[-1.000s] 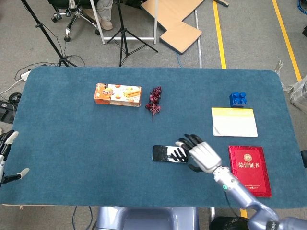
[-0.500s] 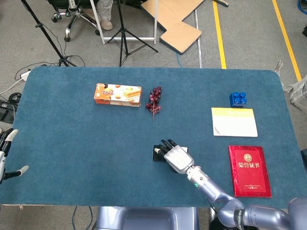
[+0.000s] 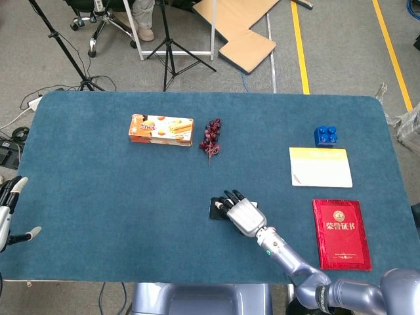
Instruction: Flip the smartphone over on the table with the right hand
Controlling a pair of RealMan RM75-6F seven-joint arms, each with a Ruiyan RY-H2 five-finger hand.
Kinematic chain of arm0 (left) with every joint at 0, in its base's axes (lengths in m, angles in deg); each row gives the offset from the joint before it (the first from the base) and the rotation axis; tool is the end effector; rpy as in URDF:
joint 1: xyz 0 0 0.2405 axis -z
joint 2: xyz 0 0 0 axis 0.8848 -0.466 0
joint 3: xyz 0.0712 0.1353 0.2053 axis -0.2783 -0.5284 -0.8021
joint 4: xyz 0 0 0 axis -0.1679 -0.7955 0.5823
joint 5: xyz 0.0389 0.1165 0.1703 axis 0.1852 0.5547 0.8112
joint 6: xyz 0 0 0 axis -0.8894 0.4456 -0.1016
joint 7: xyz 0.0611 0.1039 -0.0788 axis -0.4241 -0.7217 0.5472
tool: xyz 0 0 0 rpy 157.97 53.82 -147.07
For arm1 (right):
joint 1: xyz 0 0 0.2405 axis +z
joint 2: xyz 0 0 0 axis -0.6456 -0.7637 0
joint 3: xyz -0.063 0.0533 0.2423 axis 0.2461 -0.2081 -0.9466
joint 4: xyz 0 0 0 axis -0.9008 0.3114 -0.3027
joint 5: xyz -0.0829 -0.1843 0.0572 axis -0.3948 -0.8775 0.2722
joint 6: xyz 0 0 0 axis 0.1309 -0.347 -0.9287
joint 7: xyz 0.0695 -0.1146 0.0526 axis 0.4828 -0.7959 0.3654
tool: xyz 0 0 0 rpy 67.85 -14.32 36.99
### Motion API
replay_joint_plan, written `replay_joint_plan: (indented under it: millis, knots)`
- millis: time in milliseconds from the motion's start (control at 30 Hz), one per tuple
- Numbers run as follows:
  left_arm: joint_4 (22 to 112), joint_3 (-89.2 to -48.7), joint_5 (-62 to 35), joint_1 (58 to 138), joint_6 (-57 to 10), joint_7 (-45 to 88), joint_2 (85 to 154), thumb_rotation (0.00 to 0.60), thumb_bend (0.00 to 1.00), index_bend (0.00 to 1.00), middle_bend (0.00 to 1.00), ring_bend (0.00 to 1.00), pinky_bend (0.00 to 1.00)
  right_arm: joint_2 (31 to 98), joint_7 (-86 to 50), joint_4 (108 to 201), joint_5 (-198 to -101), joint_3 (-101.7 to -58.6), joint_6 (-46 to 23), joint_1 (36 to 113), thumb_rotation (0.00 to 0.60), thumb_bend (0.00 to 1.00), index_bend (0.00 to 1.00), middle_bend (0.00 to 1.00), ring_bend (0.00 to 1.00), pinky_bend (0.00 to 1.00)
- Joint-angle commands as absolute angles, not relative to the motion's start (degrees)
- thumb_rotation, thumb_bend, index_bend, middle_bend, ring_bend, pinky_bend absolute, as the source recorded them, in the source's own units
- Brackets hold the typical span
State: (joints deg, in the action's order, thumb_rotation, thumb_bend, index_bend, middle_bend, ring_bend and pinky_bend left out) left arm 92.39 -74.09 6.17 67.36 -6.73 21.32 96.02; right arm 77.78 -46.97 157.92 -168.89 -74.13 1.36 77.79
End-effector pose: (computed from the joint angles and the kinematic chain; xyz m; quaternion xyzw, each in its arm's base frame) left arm -0.3116 0.1815 0.1727 -0.5813 -0.4232 -0.3578 0.5957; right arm -0.1570 -0.2877 -0.0772 0.8495 -0.2355 0.3094 0.3566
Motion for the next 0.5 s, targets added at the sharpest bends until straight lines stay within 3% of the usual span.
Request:
replay_joint_plan:
  millis: [33, 333, 500]
  knots:
    - [92.5, -74.2, 6.2, 67.4, -6.7, 21.0, 96.1, 0.6, 0.0, 0.0, 0.0, 0.0, 0.0, 77.8, -45.9, 157.0, -169.1, -74.0, 0.9, 77.9, 0.6, 0.22, 0.18, 0.13, 0.04, 0.14]
    - [92.7, -74.3, 6.1, 67.5, -6.9, 20.1, 96.5, 0.6, 0.0, 0.0, 0.0, 0.0, 0.0, 78.2, -45.6, 155.0, -168.4, -73.0, 1.4, 78.1, 0.6, 0.22, 0.18, 0.14, 0.04, 0.16]
    - [92.6, -74.3, 5.8, 67.6, -7.0, 20.2, 96.5, 0.6, 0.0, 0.0, 0.0, 0.0, 0.0, 78.4, -45.6, 154.1, -168.6, -72.6, 1.3, 78.3, 0.6, 0.29, 0.21, 0.19, 0.11, 0.25]
